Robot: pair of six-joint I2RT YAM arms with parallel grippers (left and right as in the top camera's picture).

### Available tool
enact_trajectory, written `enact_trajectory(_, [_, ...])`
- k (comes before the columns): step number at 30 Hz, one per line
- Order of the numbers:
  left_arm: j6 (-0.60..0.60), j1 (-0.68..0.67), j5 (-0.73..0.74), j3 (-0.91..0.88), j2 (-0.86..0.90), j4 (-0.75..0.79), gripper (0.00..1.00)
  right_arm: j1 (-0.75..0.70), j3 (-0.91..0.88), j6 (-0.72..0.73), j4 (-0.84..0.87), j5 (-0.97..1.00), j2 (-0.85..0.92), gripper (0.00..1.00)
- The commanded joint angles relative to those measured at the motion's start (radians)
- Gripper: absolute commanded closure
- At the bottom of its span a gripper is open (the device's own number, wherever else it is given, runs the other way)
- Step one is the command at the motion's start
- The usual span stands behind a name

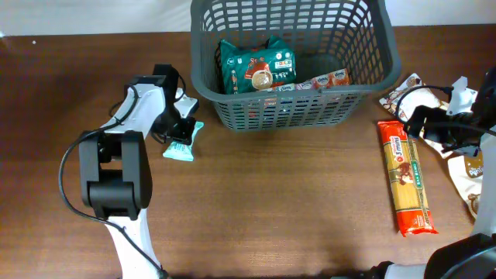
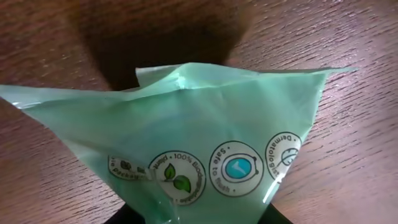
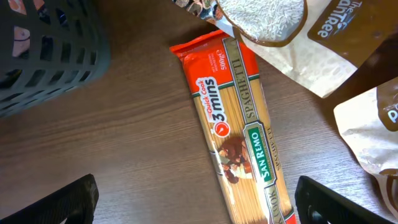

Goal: Pack container
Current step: 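Lift the wet-wipe pack and carry it over the basket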

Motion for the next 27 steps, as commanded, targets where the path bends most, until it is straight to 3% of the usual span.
enact_trajectory(1, [-0.041,0.035,0.013,0.026,0.035,-0.020,0.85,-0.005,0.021,-0.002,0.002,-0.008,0.003,0.01])
enact_trajectory(3, [-0.068,0.058,0.035,0.073,0.035,-0.054,0.98,-0.005,0.021,-0.002,0.002,-0.008,0.003,0.01])
enact_trajectory(9, [-0.191,0.148,0.146,0.338,0.032,-0.177,0.98,-0.005,0.021,-0.002,0.002,-0.008,0.003,0.01])
enact_trajectory(16, [-0.245,0.204,0.154,0.821,0.031,-0.310,0.98,-0.005,0.021,-0.002,0.003,-0.008,0.003,0.01])
enact_trajectory(21, [-0.061,0.164,0.280,1.169,0.028,-0.338,0.97,-0.005,0.021,-0.002,0.003,-0.008,0.003,0.01])
enact_trajectory(27, [0.203,0.014,0.371,1.480,0.026,-0.331,0.98,-0.005,0.021,-0.002,0.002,-0.008,0.003,0.01])
